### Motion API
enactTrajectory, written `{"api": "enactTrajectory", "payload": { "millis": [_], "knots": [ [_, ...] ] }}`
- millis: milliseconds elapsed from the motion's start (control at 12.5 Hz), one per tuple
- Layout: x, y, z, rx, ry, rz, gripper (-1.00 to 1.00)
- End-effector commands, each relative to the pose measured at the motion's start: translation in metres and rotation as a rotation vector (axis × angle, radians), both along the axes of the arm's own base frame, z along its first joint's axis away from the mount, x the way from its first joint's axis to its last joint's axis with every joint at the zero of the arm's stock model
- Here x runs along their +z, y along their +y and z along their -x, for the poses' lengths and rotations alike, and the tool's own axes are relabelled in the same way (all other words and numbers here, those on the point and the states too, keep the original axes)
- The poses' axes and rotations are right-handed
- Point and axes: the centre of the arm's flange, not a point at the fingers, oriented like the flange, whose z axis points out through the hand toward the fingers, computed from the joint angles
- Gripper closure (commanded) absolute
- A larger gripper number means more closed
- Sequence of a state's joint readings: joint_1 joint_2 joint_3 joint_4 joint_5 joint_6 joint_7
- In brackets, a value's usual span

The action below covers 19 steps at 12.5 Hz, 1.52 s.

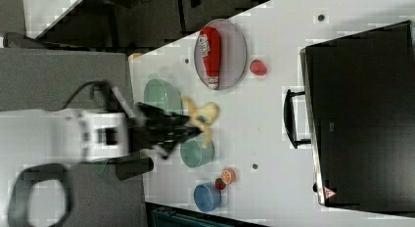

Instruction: Pick banana from table and place on oven.

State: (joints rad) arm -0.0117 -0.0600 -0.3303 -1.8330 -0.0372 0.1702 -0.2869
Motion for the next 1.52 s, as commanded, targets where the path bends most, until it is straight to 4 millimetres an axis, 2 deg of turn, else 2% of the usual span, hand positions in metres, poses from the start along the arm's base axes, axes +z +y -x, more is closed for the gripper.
{"api": "enactTrajectory", "payload": {
  "millis": [80,240,400,560,640,720,1120,1200,1360,1520],
  "knots": [
    [-0.018,-0.086,0.01,0.115,-0.02,0.022,0.5],
    [-0.038,-0.135,0.019,0.138,-0.029,0.066,0.5],
    [-0.061,-0.173,0.029,0.152,-0.005,0.099,0.5],
    [-0.081,-0.195,0.036,0.172,0.03,0.109,0.5],
    [-0.088,-0.201,0.037,0.176,0.029,0.113,0.43],
    [-0.093,-0.207,0.037,0.173,0.016,0.12,0.24],
    [-0.104,-0.205,0.035,0.18,0.014,0.1,-0.89],
    [-0.101,-0.205,0.034,0.182,0.008,0.103,-1.0],
    [-0.08,-0.192,0.026,0.206,-0.021,0.105,-1.0],
    [-0.052,-0.155,0.012,0.201,-0.043,0.07,-1.0]
  ]
}}
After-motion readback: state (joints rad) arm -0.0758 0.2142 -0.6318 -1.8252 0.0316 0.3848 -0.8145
